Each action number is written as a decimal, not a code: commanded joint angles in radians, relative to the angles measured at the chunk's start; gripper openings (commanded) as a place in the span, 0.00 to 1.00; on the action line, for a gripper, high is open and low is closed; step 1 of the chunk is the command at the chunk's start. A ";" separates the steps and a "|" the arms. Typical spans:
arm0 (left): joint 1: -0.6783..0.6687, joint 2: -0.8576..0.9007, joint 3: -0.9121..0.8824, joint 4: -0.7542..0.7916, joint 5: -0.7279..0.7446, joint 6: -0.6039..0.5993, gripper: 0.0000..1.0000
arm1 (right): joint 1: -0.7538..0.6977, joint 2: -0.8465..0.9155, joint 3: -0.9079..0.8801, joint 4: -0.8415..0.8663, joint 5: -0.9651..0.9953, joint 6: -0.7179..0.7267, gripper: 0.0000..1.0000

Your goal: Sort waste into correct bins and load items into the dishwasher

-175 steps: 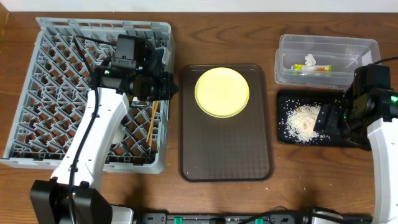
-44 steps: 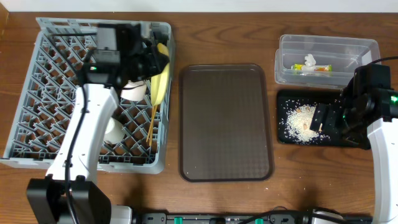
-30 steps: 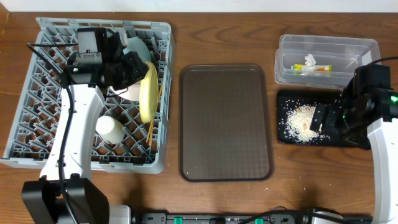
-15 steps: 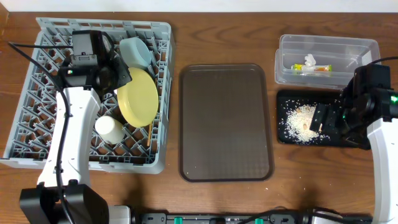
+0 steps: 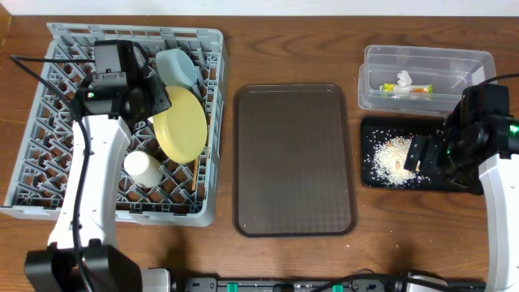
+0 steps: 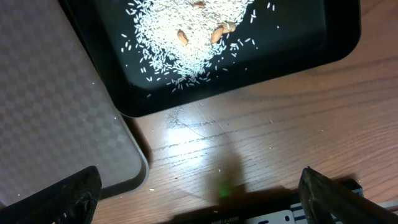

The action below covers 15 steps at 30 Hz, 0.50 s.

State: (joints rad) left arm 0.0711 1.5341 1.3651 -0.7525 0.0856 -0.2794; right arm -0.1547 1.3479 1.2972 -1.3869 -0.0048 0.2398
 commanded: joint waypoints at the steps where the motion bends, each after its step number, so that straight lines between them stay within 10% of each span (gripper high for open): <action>1: -0.004 -0.076 -0.006 -0.003 -0.002 0.029 0.34 | -0.003 -0.008 0.016 0.003 -0.003 -0.010 0.99; 15: -0.285 -0.127 -0.006 -0.134 0.077 0.153 0.62 | 0.089 -0.005 0.016 0.297 -0.179 -0.137 0.99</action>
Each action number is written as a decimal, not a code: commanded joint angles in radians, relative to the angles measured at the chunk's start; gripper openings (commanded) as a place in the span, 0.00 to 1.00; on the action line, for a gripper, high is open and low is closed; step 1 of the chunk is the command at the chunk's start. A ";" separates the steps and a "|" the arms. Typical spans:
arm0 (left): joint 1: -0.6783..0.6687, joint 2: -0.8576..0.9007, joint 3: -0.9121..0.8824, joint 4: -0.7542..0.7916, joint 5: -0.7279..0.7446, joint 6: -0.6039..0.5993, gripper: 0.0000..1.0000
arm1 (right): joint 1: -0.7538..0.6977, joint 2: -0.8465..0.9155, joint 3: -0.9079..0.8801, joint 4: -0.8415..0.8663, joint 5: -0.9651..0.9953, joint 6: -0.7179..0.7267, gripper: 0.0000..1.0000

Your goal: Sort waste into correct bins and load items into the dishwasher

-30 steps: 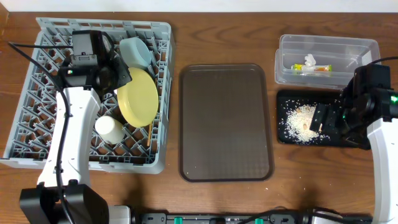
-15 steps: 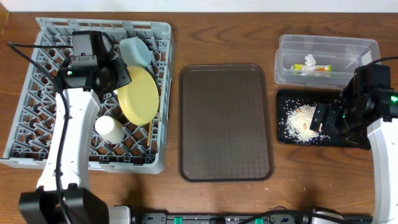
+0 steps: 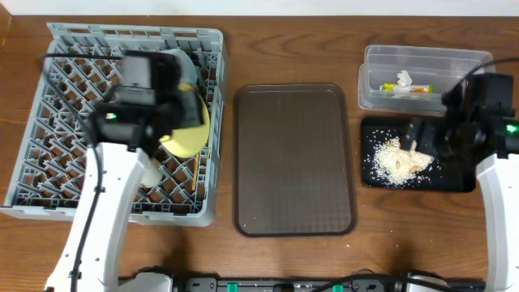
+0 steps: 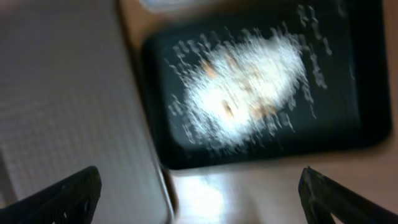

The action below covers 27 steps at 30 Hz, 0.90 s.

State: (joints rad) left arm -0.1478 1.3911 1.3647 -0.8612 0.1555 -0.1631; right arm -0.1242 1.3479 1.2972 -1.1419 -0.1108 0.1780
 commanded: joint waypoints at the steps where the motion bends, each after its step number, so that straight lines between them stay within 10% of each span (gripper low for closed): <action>1: -0.085 0.021 -0.006 -0.041 -0.001 0.037 0.66 | 0.079 -0.001 0.016 0.082 -0.072 -0.092 0.99; 12: -0.112 0.009 -0.009 -0.361 -0.080 0.032 0.79 | 0.151 0.048 0.015 0.084 -0.023 -0.099 0.99; 27: -0.118 -0.674 -0.360 -0.164 -0.105 0.065 0.88 | 0.151 -0.444 -0.343 0.249 0.038 -0.060 0.99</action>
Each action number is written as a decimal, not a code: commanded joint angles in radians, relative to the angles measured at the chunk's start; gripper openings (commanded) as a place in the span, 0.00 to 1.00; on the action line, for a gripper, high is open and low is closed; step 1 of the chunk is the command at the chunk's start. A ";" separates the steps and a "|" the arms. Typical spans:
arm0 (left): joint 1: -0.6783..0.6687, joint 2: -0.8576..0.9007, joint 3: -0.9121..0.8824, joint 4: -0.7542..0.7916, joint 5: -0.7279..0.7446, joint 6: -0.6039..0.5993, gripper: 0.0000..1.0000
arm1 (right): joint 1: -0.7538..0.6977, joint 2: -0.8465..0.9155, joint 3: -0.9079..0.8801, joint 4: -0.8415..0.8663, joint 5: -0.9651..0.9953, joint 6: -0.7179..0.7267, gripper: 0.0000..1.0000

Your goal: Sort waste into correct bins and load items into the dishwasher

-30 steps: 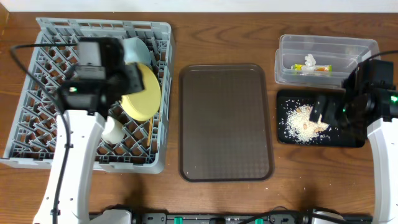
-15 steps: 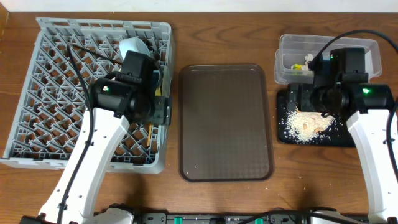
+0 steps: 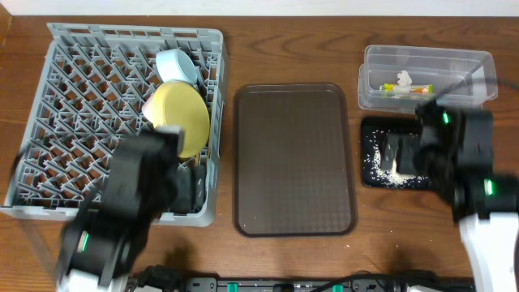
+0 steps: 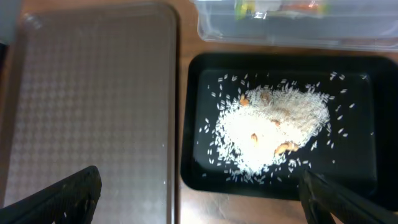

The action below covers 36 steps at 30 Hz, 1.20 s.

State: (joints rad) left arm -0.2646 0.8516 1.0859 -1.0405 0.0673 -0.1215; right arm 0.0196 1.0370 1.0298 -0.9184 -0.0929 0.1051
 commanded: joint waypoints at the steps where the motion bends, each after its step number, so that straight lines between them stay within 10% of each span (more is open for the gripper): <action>1: -0.002 -0.182 -0.100 0.013 -0.016 0.024 0.88 | 0.007 -0.181 -0.099 0.029 0.035 0.013 0.99; 36: -0.002 -0.409 -0.126 -0.005 -0.012 0.024 0.94 | 0.008 -0.477 -0.159 -0.242 0.098 0.010 0.99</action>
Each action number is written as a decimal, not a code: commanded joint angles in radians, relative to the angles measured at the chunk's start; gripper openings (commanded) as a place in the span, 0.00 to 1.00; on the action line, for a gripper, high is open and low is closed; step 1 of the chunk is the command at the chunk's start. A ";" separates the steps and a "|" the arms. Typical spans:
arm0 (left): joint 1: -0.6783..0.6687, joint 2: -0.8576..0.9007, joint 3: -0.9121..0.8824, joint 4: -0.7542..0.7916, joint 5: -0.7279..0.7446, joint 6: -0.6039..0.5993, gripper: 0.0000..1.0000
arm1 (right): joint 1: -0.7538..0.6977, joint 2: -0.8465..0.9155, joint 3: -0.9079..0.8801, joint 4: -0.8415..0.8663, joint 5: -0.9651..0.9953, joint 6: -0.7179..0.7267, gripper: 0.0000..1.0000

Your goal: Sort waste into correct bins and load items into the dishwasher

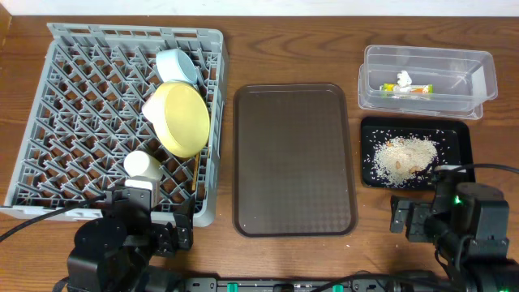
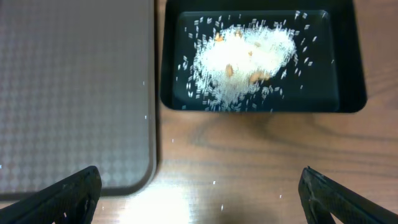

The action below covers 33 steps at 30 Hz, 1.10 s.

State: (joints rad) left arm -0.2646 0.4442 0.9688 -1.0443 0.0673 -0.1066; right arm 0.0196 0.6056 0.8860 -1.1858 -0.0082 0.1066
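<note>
The grey dish rack (image 1: 49, 162) at the left holds a yellow bowl (image 1: 182, 120) on edge, a light blue cup (image 1: 177, 65) behind it and a white cup (image 1: 143, 165). A clear bin (image 1: 454, 101) at the back right holds wrappers (image 1: 409, 83). In front of it the black tray (image 1: 458, 150) (image 2: 345, 74) carries spilled rice (image 1: 404, 156) (image 2: 242, 53). My left gripper (image 1: 180, 231) is folded at the front edge below the rack. My right gripper (image 1: 401, 219) (image 2: 199, 199) hangs open over bare wood in front of the black tray, nothing between its fingers.
A brown serving tray (image 1: 293, 158) (image 2: 68, 93) lies bare in the middle of the table, between the rack and the black tray. A few stray rice grains (image 2: 173, 139) lie on the wood in front of the black tray.
Both arms have come back to the table's front edge. My right gripper, then above the black tray, is now over the wood in front of it. Dishes and waste have not moved.
My left gripper was over the rack beside the yellow bowl and my right gripper low near the black tray's front. Then both were higher, then near the front. Now both sit folded at the front edge, nothing held.
</note>
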 commanded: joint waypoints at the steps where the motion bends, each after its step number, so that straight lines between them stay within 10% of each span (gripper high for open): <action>1: -0.002 -0.002 -0.008 -0.002 -0.012 0.009 0.94 | 0.008 -0.067 -0.023 0.050 0.012 0.008 0.99; 11: -0.002 -0.002 -0.008 -0.002 -0.012 0.009 0.94 | 0.058 -0.491 -0.402 0.523 0.010 0.000 0.99; 26: -0.002 -0.002 -0.008 -0.002 -0.012 0.009 0.94 | 0.066 -0.600 -0.866 1.282 0.008 -0.038 0.99; 33: -0.002 -0.002 -0.008 -0.002 -0.012 0.009 0.95 | 0.066 -0.600 -0.880 1.170 0.000 -0.063 0.99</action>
State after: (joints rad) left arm -0.2646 0.4442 0.9615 -1.0466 0.0673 -0.1066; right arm 0.0734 0.0113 0.0071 0.0139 -0.0071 0.0681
